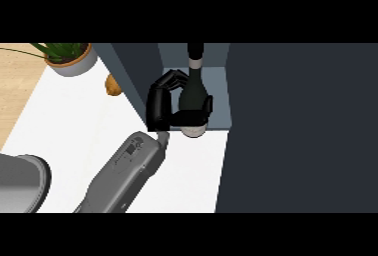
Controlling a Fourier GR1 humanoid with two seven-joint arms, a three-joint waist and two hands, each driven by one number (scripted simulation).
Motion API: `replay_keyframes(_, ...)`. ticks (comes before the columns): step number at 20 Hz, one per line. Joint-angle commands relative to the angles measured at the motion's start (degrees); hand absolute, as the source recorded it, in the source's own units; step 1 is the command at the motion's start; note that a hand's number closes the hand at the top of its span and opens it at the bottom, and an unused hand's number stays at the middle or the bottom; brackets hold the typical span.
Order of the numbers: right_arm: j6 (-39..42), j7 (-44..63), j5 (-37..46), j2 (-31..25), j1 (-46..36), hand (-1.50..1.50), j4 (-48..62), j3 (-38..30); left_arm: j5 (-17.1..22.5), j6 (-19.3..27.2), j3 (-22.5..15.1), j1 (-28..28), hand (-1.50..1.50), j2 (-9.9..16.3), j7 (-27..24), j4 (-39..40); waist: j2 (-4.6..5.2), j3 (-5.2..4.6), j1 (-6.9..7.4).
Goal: Pick up the wine, place it into the cabinet and close the cabinet
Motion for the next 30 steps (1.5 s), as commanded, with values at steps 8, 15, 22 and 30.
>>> replay_keyframes(8,0.6,1.4,-4.3,-0.2,1.9,-1.50,-5.6,-1.9,1.5,-8.3,8.3,-7.1,1.50,1.4,1.7,10.1,0.01,0.01,0.03)
replay_keyframes(15,0.6,1.7,-4.2,0.3,0.4,-1.50,-4.1,-1.5,1.8,-8.7,9.6,-12.6,1.50,0.1,-2.6,22.9,0.24,-0.01,-0.53)
replay_keyframes(22,3.9,-2.2,-7.7,-0.3,4.7,-1.50,-3.0,-3.8,2.3,-5.6,10.9,-20.3,1.50,-0.1,-7.6,30.6,0.41,0.05,-1.31)
replay_keyframes(30,2.2,0.3,-4.1,0.7,0.6,-1.50,-2.9,0.3,6.1,-1.3,11.0,-22.9,1.50,-0.1,-15.1,37.1,0.69,-0.02,-2.70)
